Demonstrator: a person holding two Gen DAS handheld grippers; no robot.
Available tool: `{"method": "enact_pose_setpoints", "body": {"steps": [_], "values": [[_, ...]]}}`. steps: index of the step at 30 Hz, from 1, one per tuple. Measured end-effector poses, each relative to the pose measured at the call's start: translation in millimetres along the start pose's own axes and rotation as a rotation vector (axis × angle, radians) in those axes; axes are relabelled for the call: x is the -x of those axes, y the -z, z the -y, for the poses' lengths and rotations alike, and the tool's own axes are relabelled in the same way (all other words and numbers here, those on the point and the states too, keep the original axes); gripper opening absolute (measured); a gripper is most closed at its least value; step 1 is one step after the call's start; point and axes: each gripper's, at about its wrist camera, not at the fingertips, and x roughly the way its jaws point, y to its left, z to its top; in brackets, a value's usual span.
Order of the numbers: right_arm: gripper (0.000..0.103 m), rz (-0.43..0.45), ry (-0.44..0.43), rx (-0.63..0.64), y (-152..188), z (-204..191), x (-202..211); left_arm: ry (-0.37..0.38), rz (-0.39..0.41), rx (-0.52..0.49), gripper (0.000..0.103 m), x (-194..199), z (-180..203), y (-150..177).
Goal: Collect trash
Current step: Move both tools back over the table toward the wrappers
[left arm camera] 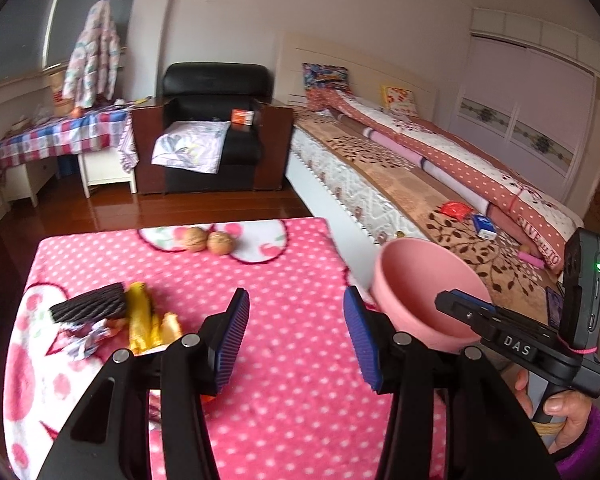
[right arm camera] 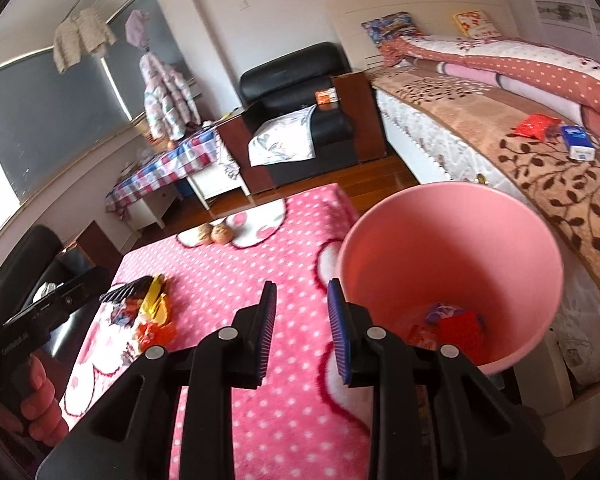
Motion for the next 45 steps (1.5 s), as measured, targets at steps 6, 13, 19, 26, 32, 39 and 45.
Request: {"method": "enact_pose_setpoints", "body": {"steps": [6, 13, 19, 26, 32, 39, 45], "values": [[0.027, -0.029, -0.046, 0.050, 8.0, -23.4, -5.6, -0.067, -0.006, 0.048, 0.048, 14.8, -32.5, 13.5], [0.027, -0.084, -0.118, 0.111, 21.4, -50.7, -19.8, -0.166, -0.022, 0.088, 0.048, 33.0, -69.1, 38.7], [0.027, -0.150, -0.169, 0.176, 35.2, -76.7, -36.3, -0.220, -0.069, 0.146, 0.048, 38.0, -98.1, 66.7], [0.027, -0.205, -0.189, 0.213, 45.9, -95.1, -50.0, -0.178, -0.134, 0.187, 0.048, 27.7, -109.1, 86.4], [0.027, -0.229, -0.190, 0.222, 49.3, -101.3, -56.3, -0.197, -0.181, 0.213, 0.048, 6.1, -119.3, 91.0], [0.027, -0.253, -0.187, 0.229, 51.1, -106.1, -66.4, -0.171, -0.218, 0.290, 0.048, -14.3, -132.2, 96.3], [0.027, -0.270, -0.202, 0.252, 54.6, -115.9, -72.4, -0.142, -0.213, 0.285, 0.018, -20.6, -131.5, 94.5]]}}
